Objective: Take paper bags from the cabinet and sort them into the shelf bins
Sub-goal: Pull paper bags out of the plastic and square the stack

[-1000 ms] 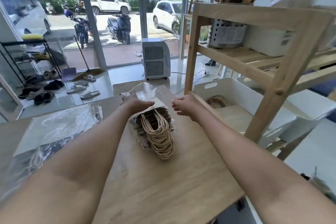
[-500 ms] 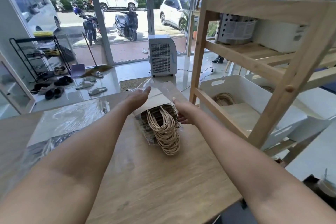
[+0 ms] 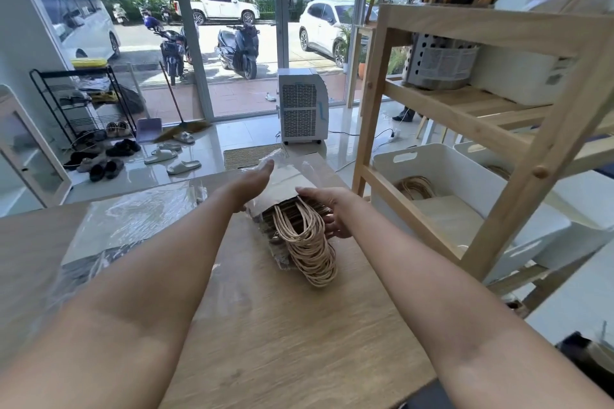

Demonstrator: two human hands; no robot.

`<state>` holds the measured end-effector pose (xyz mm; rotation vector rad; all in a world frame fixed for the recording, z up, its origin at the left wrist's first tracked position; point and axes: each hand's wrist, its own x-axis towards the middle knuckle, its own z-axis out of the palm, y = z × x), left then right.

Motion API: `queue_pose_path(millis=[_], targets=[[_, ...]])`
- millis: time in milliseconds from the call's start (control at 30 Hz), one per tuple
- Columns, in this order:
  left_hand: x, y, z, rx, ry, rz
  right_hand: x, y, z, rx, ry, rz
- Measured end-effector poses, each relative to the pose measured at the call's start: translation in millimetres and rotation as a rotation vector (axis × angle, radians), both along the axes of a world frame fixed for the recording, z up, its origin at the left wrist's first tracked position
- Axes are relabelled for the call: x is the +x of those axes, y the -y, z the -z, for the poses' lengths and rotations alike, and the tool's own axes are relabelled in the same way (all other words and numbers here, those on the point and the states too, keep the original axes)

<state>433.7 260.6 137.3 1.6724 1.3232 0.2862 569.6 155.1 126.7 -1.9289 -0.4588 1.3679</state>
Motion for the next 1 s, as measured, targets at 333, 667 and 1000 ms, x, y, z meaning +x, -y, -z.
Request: queue_pose_path(millis=[333, 667, 1000], targets=[[-10.8, -11.3, 1.7, -0.092, 0.122, -0.065, -10.8, -5.7, -5.6, 0.082, -0.026, 0.168], [-15.5, -12.3, 2.5, -0.124, 0.159, -0.075, -19.0, -28.9, -0.5, 0.223, -0.084, 0.318], [-19.7, -16.9, 3.1, -0.168, 0.191, -0.085, -30.1, -13.2, -25.3, 0.224, -0.244, 0.228]])
